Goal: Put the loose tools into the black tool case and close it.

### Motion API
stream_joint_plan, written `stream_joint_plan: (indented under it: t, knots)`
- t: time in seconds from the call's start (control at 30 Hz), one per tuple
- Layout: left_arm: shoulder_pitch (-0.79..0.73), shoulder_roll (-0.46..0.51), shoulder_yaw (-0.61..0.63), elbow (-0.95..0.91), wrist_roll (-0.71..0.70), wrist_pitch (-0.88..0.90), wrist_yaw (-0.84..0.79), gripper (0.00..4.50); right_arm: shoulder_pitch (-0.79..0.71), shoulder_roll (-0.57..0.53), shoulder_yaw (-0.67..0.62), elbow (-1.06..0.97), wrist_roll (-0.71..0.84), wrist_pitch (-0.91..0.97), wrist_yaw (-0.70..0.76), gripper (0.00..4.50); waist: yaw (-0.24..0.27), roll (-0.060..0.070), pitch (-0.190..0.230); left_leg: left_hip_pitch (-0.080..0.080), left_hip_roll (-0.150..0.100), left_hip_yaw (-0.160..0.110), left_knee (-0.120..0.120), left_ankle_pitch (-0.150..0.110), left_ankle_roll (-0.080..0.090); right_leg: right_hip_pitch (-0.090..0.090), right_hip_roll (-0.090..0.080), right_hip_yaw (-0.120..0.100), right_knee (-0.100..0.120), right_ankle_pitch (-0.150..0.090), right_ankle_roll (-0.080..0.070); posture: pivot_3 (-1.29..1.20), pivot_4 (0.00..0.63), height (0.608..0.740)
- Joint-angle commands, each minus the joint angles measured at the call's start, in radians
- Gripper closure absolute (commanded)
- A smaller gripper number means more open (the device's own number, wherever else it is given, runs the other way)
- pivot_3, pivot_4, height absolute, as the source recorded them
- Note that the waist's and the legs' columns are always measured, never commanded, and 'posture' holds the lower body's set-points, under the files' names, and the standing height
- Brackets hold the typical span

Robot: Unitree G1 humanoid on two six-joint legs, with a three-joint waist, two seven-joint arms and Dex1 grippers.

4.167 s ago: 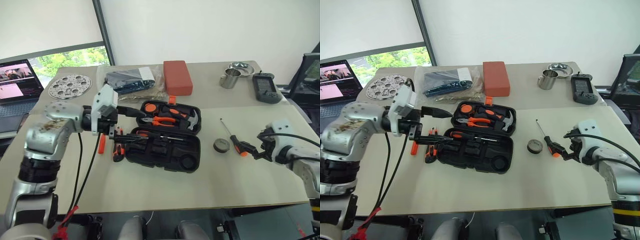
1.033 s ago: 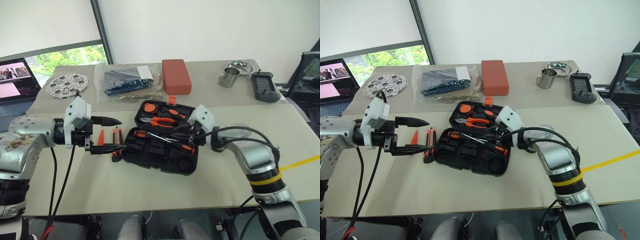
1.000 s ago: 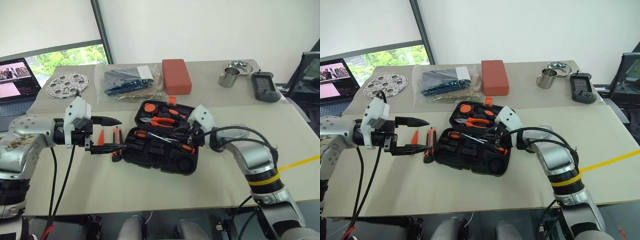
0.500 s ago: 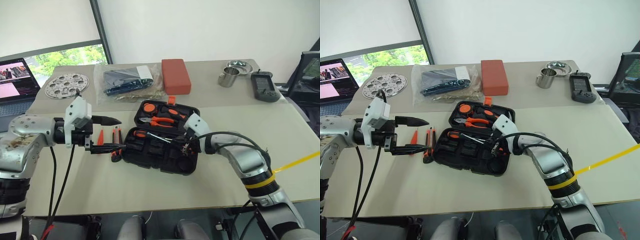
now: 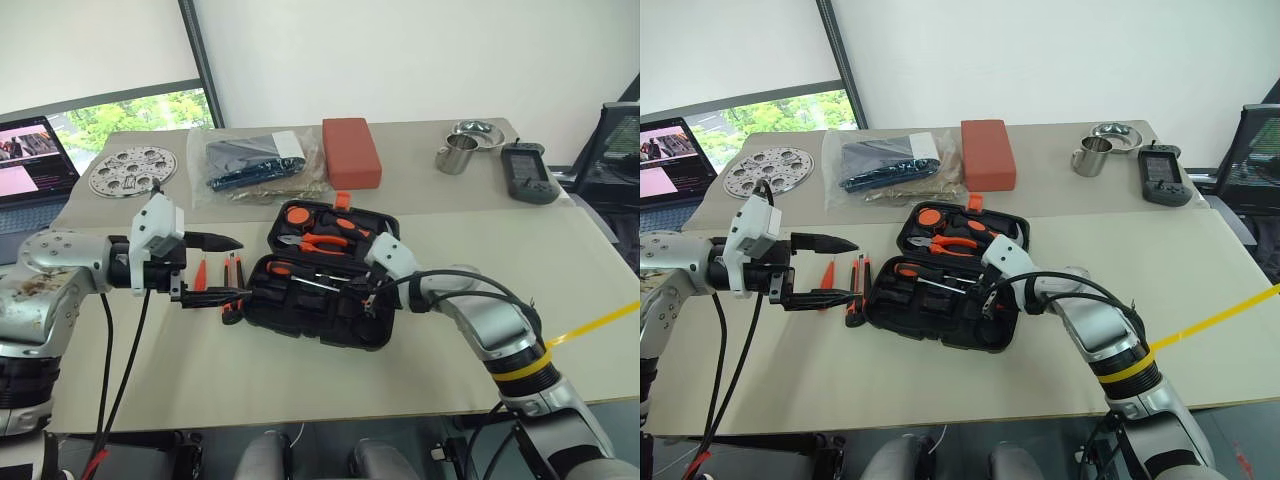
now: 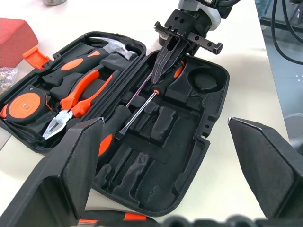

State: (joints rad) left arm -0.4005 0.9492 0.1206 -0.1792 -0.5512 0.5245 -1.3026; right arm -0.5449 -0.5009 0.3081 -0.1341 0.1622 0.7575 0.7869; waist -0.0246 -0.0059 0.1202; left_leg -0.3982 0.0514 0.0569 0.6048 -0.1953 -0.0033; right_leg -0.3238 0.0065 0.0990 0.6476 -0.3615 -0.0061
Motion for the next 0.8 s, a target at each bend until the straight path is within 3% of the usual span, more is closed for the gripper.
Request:
stream_joint_plan:
  t: [0.03, 0.8]
  knots:
    - [-0.008, 0.004, 0.009, -0.007, 0.004, -0.023, 0.007, 0.0, -0.017, -0.011, -0.032, -0.062, 0.027, -0.005, 0.021, 4.45, 0.0, 0.0, 0.0, 0.0, 0.0, 0.0, 0.0, 0.0, 0.0, 0.0, 0.0, 0.0, 0.0, 0.0, 0.0, 0.0, 0.15, 0.74]
    - [-0.014, 0.009, 0.015, -0.006, 0.002, -0.021, 0.01, 0.0, 0.015, -0.007, 0.025, -0.017, -0.002, -0.022, 0.026, 4.45, -0.001, 0.0, 0.0, 0.0, 0.0, 0.0, 0.0, 0.0, 0.0, 0.0, 0.0, 0.0, 0.0, 0.0, 0.0, 0.0, 0.15, 0.74]
